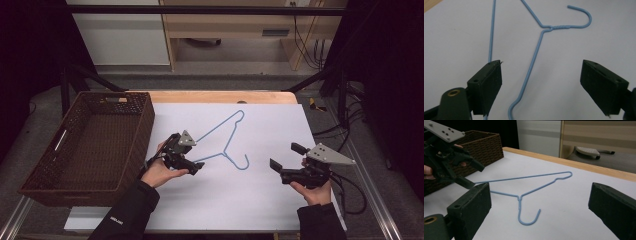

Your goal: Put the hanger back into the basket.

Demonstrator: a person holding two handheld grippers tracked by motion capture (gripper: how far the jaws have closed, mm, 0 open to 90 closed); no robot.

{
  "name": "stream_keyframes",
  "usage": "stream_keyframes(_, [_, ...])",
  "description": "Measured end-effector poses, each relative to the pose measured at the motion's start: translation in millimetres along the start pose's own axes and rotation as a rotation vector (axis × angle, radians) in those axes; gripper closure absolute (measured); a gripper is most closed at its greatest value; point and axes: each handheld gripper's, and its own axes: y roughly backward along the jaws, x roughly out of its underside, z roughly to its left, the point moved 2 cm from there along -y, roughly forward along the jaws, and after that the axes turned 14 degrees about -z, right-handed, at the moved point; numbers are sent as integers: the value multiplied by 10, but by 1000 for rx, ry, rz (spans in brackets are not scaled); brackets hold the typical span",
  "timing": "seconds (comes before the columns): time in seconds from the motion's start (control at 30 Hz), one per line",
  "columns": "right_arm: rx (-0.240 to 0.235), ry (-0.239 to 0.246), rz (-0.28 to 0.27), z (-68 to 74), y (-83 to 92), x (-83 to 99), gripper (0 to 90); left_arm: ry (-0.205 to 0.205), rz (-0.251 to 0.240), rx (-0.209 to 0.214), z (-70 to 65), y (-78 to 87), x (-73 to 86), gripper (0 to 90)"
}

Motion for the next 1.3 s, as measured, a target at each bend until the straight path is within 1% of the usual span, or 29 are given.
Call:
stream_keyframes(0.07, [0,6,4,1,-9,8,50,0,8,7,15,-50,-4,192])
stream_keyframes(0.17, [-1,6,6,6,-20,13,50,-7,35,14,29,-147,-11,203])
stream_keyframes(0.2, [-1,8,9,6,-22,16,50,-12,42,12,28,-191,-16,206])
stream_keyframes(0.23, [0,9,12,6,-24,19,50,-27,56,13,36,-214,-25,209])
stream_keyframes(0.3, [-1,8,14,5,-26,21,50,-19,52,22,35,-275,-32,225])
stream_keyframes(0.33, [-1,8,14,5,-26,22,50,-23,57,18,34,-294,-35,233])
stream_keyframes(0.37, [-1,8,14,6,-27,23,50,-24,64,23,34,-321,-36,241])
stream_keyframes(0.5, [-2,9,13,7,-34,26,50,-39,85,24,36,-415,-31,280])
stream_keyframes(0.53, [-3,8,13,8,-34,26,50,-33,87,29,40,-440,-27,293])
stream_keyframes(0.6, [-5,10,15,7,-36,29,50,-33,94,35,50,-475,-17,333])
stream_keyframes(0.67, [-4,9,17,9,-39,31,50,-34,102,30,62,-510,1,367])
stream_keyframes(0.7, [-5,10,17,10,-40,31,50,-28,107,40,71,-527,13,390])
stream_keyframes(0.83, [-5,11,19,10,-44,35,50,-22,128,40,121,-589,67,470])
stream_keyframes(0.93, [-8,11,18,14,-49,37,50,-15,130,58,151,-616,96,523])
stream_keyframes(1.07, [-5,10,21,13,-50,39,50,-20,129,64,157,-640,117,598])
stream_keyframes(1.13, [-5,10,21,13,-51,40,50,-25,132,58,158,-658,128,624])
stream_keyframes(1.2, [-6,10,20,15,-54,41,50,-28,136,64,161,-674,139,659])
stream_keyframes(1.3, [-7,11,22,14,-52,41,50,-28,136,72,159,-686,145,685])
